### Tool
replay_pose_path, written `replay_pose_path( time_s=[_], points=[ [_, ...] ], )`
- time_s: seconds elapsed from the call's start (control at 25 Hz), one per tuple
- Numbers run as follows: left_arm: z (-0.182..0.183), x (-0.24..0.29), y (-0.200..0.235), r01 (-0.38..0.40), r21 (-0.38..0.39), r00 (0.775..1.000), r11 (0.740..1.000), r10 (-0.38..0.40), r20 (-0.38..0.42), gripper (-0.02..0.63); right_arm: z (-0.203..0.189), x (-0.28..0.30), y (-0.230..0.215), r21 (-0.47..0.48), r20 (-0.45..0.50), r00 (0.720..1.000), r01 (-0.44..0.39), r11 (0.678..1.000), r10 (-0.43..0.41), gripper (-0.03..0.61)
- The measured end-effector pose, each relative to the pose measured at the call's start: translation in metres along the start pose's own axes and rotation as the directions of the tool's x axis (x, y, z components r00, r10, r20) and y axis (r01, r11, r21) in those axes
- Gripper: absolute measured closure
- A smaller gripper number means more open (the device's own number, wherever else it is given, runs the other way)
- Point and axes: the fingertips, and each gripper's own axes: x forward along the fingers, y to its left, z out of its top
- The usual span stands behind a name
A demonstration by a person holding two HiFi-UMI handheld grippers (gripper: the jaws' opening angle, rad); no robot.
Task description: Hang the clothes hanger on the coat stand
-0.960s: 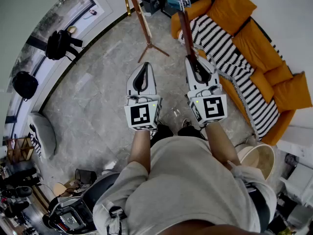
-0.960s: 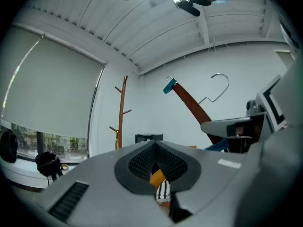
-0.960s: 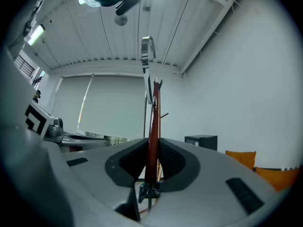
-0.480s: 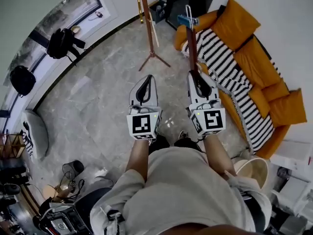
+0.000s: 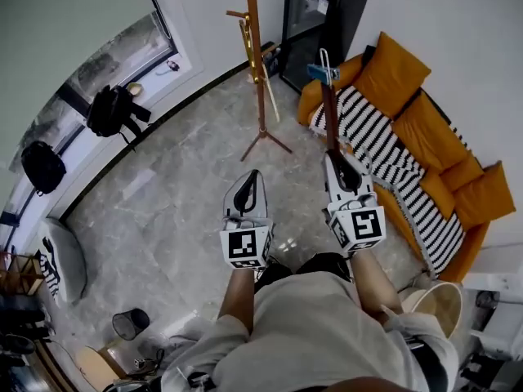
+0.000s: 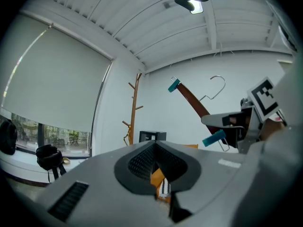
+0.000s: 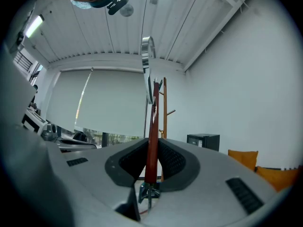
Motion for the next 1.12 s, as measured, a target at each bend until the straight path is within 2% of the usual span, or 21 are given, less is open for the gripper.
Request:
replay_pose_path(
  time_s=[0.32,0.52,0.8,1.12],
  points=[
    [-0.015,0.015,0.017,0.017,-0.032,1.000,0.999,-0.018,-0.020,0.603,-0.008,0.022,0.005,0.003,-0.019,1.000,0.006,1.000,-0.006,0.525],
    [-0.023,0.043,0.024,0.023,-0.013,0.999,1.000,-0.024,-0.047,0.603,-0.019,0.050,-0.009,0.027,-0.017,1.000,0.009,1.000,-0.009,0.525],
    [-0.010,0.108,0.042,0.022,0.023,0.998,0.999,-0.021,-0.052,0.603,-0.020,0.108,-0.041,0.063,0.001,1.000,0.004,0.998,-0.004,0.525],
    [-0.017,0.200,0.040,0.047,0.078,0.994,0.996,-0.039,-0.103,0.603,-0.036,0.173,-0.098,0.095,-0.009,1.000,-0.019,0.995,0.020,0.525]
  ],
)
